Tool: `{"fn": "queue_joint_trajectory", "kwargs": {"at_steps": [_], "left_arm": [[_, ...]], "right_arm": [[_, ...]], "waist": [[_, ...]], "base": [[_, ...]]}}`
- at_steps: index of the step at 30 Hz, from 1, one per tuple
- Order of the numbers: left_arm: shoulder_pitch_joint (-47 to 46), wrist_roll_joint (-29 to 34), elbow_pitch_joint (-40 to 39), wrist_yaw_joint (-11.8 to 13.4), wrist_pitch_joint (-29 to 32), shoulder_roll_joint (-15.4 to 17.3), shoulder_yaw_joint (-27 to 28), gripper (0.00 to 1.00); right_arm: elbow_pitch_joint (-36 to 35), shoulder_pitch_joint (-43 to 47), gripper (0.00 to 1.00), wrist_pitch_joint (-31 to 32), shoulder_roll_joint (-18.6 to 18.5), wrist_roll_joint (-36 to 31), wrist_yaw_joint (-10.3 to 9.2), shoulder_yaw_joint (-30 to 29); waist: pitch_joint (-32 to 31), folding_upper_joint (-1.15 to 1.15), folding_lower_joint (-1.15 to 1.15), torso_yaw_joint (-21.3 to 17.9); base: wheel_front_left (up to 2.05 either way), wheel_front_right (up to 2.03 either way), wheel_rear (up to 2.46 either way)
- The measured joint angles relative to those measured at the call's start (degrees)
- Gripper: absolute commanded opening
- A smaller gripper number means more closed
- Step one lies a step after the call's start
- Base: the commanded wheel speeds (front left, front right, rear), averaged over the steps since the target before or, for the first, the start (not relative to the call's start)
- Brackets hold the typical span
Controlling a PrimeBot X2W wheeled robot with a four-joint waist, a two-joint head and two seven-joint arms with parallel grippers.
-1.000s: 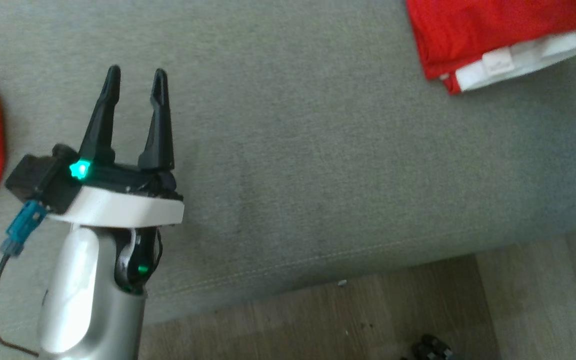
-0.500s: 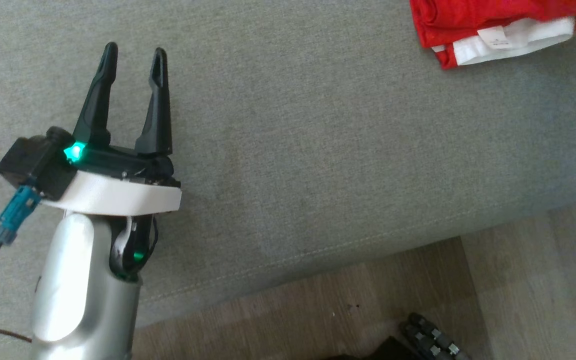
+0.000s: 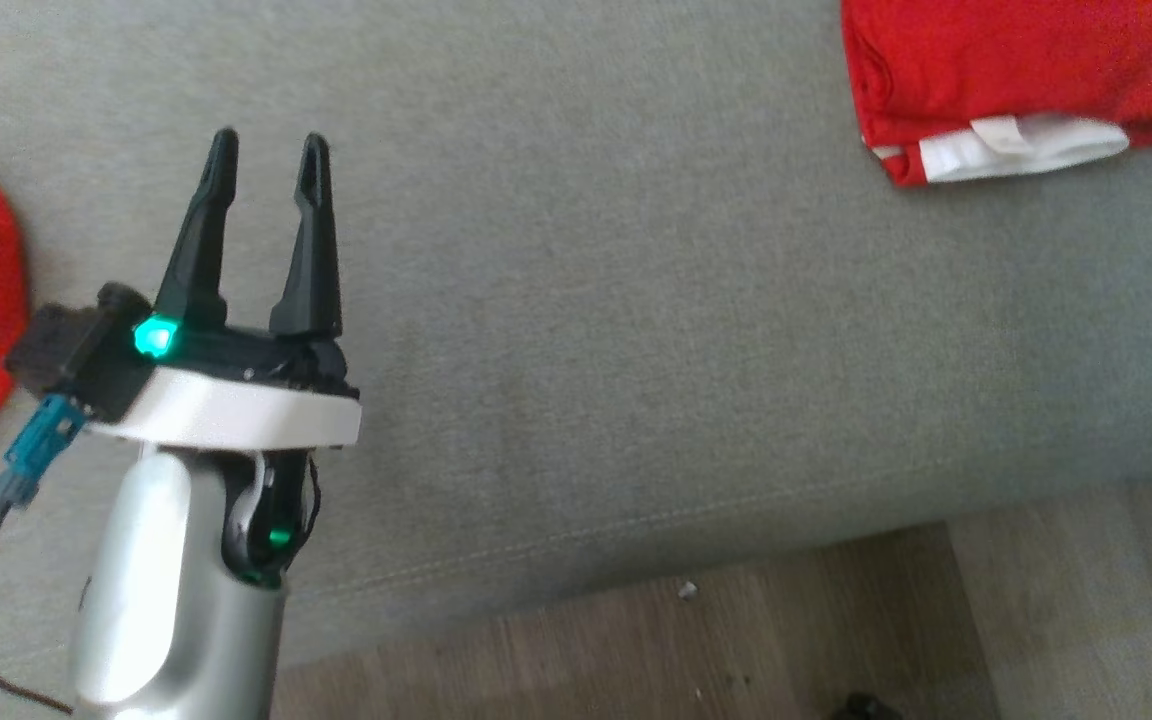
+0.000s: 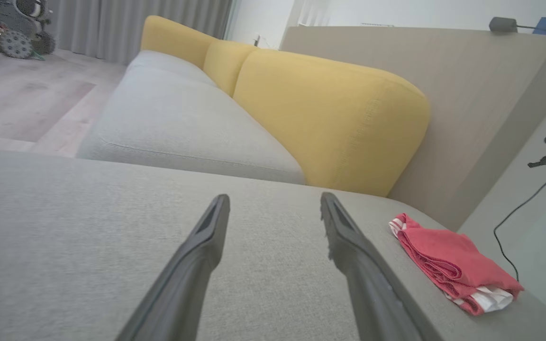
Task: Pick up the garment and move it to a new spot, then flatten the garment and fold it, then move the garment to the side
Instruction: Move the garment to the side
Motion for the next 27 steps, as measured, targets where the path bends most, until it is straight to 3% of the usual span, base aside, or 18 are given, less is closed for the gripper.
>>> {"fn": "queue_joint_trajectory", "kwargs": {"at_steps": [12, 21, 27], "left_arm": [[5.77, 0.36, -0.46, -0.01, 0.00, -0.65, 2.16, 1.00], [12.67, 0.26, 0.58, 0.09, 0.00, -0.65, 2.55, 1.00], [16.64, 0.36, 0.49, 0.44, 0.00, -0.64, 1.19, 1.00]], "right_arm": [[-9.72, 14.56, 1.00, -2.67, 6.27, -1.21, 0.00, 6.38], [-6.92, 28.43, 1.00, -8.96, 13.05, -5.66, 0.00, 6.11], [-6.57, 32.76, 1.00, -12.18, 14.39, -8.03, 0.00, 4.43]], "waist": [[-9.13, 0.00, 0.00, 6.22], [-15.75, 0.00, 0.00, 9.21], [-18.80, 0.00, 0.00, 9.97]], "base": [[0.00, 0.00, 0.00], [0.00, 0.00, 0.00], [0.00, 0.00, 0.00]]}}
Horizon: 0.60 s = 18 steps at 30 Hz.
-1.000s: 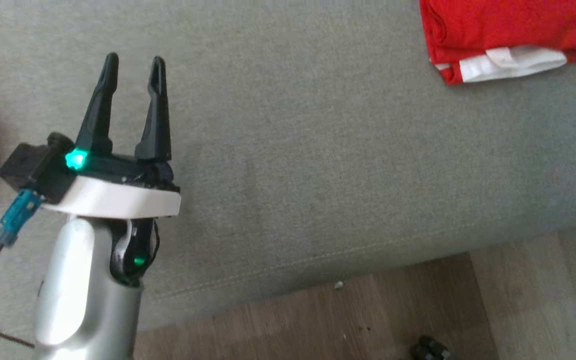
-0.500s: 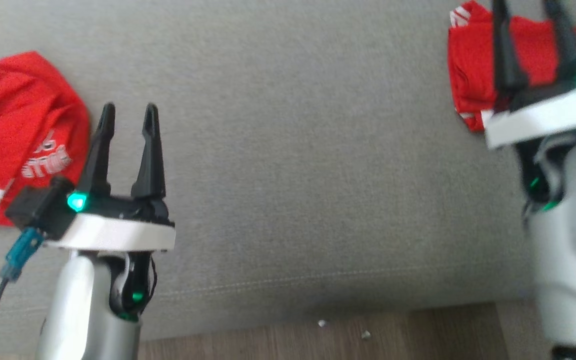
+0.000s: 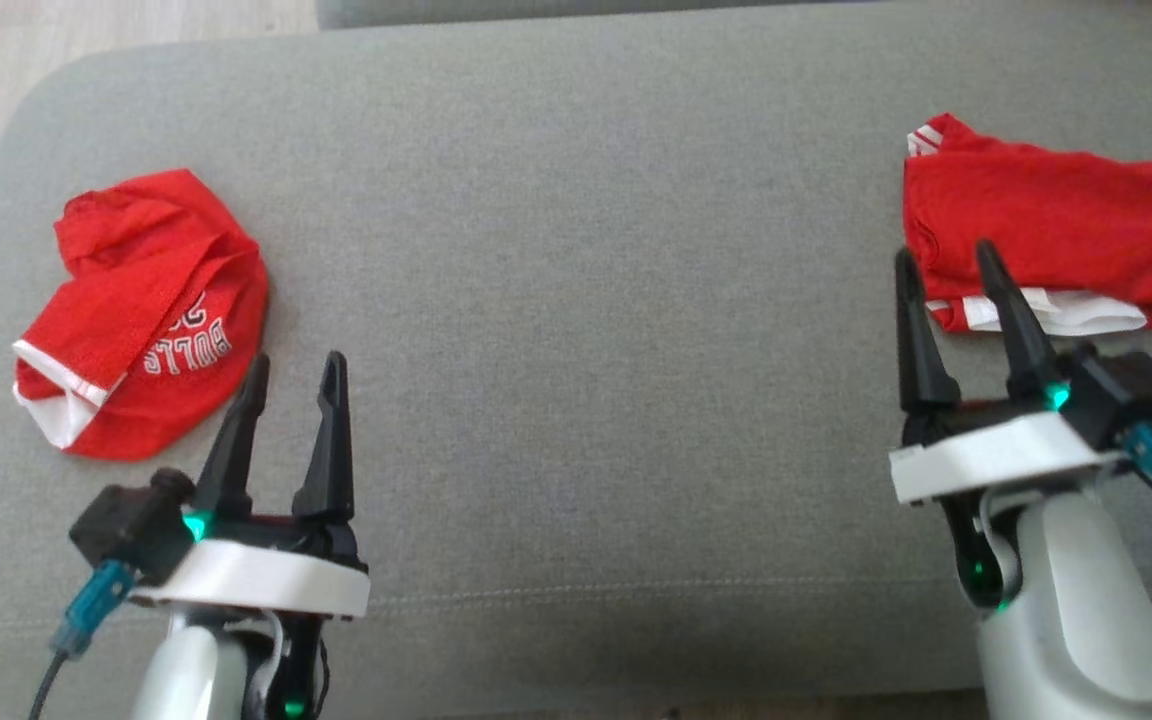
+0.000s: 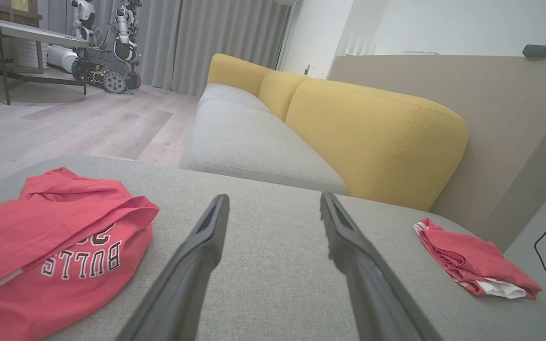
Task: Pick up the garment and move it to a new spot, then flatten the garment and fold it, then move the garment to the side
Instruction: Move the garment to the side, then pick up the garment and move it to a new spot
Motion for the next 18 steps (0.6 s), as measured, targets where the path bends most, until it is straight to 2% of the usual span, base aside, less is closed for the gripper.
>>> {"fn": "queue_joint_trajectory", "kwargs": {"at_steps": [6, 18], "left_arm": [[1.21, 0.68, -2.13, 0.65, 0.00, 0.02, -0.12, 1.00], [2.29, 1.24, -3.37, 1.10, 0.00, 0.02, 0.30, 1.00]], "right_arm": [[-0.47, 3.45, 1.00, -1.33, 0.57, -1.45, 0.00, -0.23], [-1.04, 3.54, 1.00, -1.99, 0.63, -1.45, 0.00, 1.43]], "waist": [[-0.85, 0.00, 0.00, -0.29], [-0.37, 0.00, 0.00, -1.12]], "base": [[0.00, 0.00, 0.00], [0.00, 0.00, 0.00]]}}
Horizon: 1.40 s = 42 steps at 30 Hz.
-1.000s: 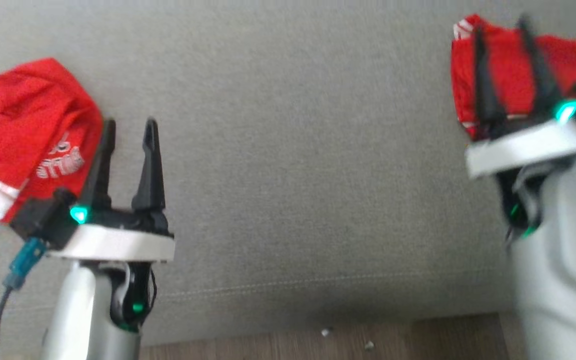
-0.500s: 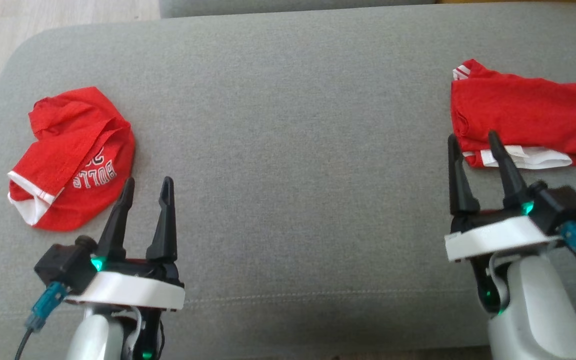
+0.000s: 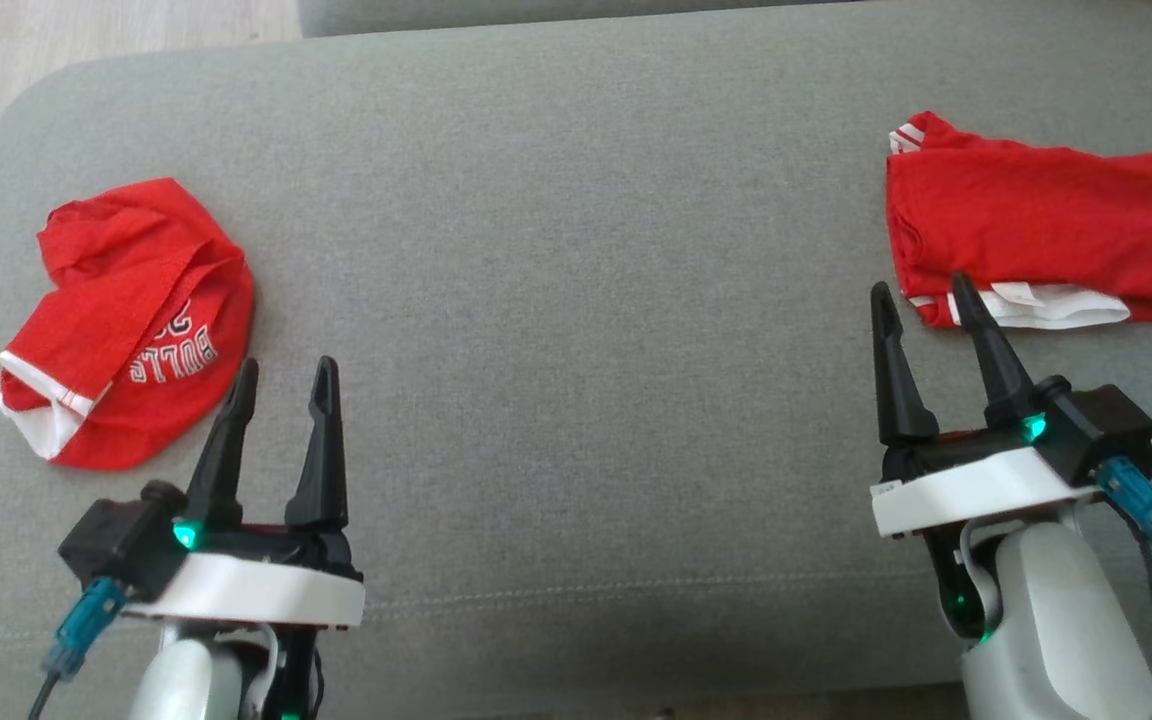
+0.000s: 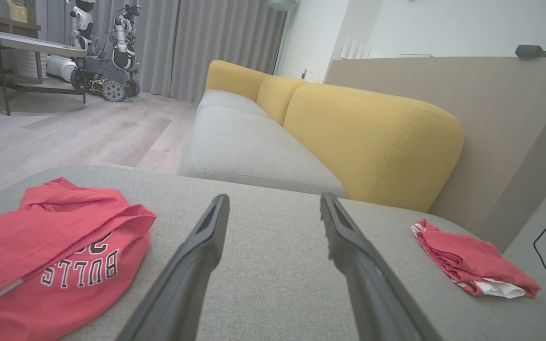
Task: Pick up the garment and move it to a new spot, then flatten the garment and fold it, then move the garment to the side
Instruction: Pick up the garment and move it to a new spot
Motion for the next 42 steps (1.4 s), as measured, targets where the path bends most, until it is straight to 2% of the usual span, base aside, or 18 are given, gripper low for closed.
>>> {"fn": "queue_joint_trajectory", "kwargs": {"at_steps": [11, 17, 24, 36, 42], "left_arm": [[-0.16, 0.00, -0.03, 0.05, 0.00, 0.00, -0.10, 1.00], [-0.67, -0.04, 0.01, 0.13, 0.00, 0.00, -0.16, 1.00], [-0.92, -1.12, -0.21, 1.08, 0.00, 0.00, 1.05, 1.00], [-0.43, -1.36, -1.37, 1.15, 0.00, 0.00, 2.67, 1.00], [0.76, -1.54, -1.48, 1.12, 0.00, -0.01, 2.77, 1.00]], "right_arm": [[0.08, -0.08, 1.00, -0.02, 0.03, 0.00, 0.00, -0.01], [0.13, -0.18, 1.00, 0.04, 0.03, -0.01, 0.00, 0.03], [0.02, -0.35, 1.00, 0.64, 0.03, -0.21, 0.00, 1.24], [0.04, -0.60, 1.00, 1.65, 0.03, -0.71, 0.00, 3.30], [0.30, -0.25, 1.00, 1.66, 0.03, 0.19, 0.00, 3.88]], "waist": [[0.71, 0.00, 0.00, 0.10], [1.21, 0.00, 0.00, 1.93], [1.64, 0.00, 0.00, 6.49], [0.98, 0.00, 0.00, 16.79], [0.08, 0.00, 0.00, 20.50]], "base": [[0.00, 0.00, 0.00], [0.00, 0.00, 0.00], [0.00, 0.00, 0.00], [0.00, 0.00, 0.00], [0.00, 0.00, 0.00]]}}
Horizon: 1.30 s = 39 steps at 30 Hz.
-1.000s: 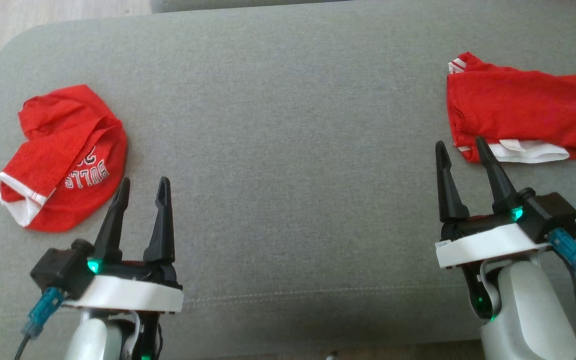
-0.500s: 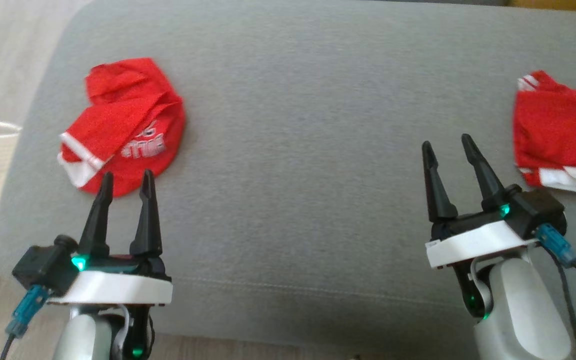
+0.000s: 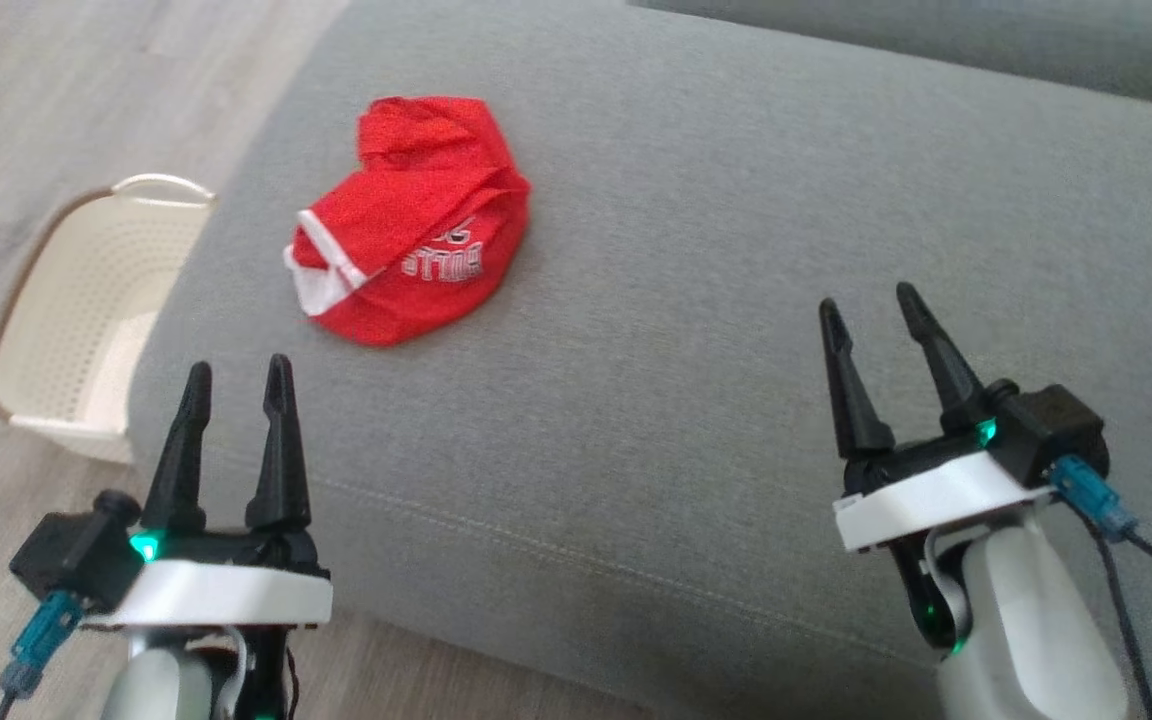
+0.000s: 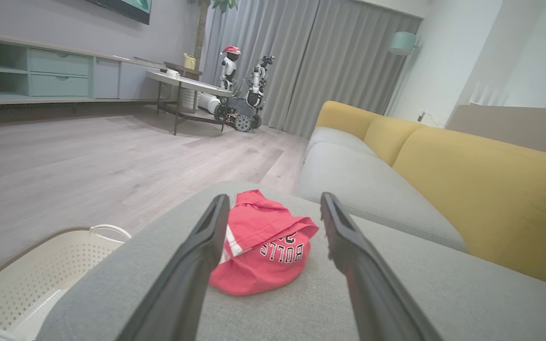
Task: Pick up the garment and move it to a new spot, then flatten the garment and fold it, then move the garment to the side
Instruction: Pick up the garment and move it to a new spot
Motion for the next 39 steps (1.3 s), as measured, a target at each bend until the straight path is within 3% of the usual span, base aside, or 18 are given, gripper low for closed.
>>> {"fn": "queue_joint_trajectory", "kwargs": {"at_steps": [11, 23, 29, 34, 39], "left_arm": [[0.93, 0.02, -0.02, -0.02, 0.00, 0.01, 0.42, 1.00], [0.29, -0.07, 0.35, -0.08, 0.01, -0.01, 3.87, 1.00], [-6.35, 1.12, 4.92, -1.60, 0.01, 0.01, 7.12, 1.00], [-14.10, 1.52, 12.59, -2.43, 0.13, 2.56, 7.27, 1.00], [-25.00, 0.97, 23.51, -2.64, 5.94, 7.95, 5.08, 1.00]], "right_arm": [[0.37, 1.20, 1.00, 0.18, 0.04, 0.83, 0.00, 0.71], [-1.19, 1.85, 1.00, 1.04, 0.08, 1.34, 0.00, -0.82], [-5.21, 0.25, 1.00, 3.03, 0.08, -1.99, 0.00, -2.75], [-9.83, -1.51, 1.00, 4.99, 0.07, -3.38, 0.00, -5.00], [-14.73, -1.74, 1.00, 7.20, -0.14, -5.10, 0.00, -6.58]], "waist": [[-2.08, 0.00, 0.00, 3.15], [0.21, 0.00, 0.00, 1.47], [4.72, 0.00, 0.00, -0.41], [8.82, 0.00, 0.00, -2.74], [13.81, 0.00, 0.01, -5.48]], "base": [[0.00, 0.00, 0.00], [0.00, 0.00, 0.00], [0.00, 0.00, 0.00], [0.00, 0.00, 0.00], [0.00, 0.00, 0.00]]}}
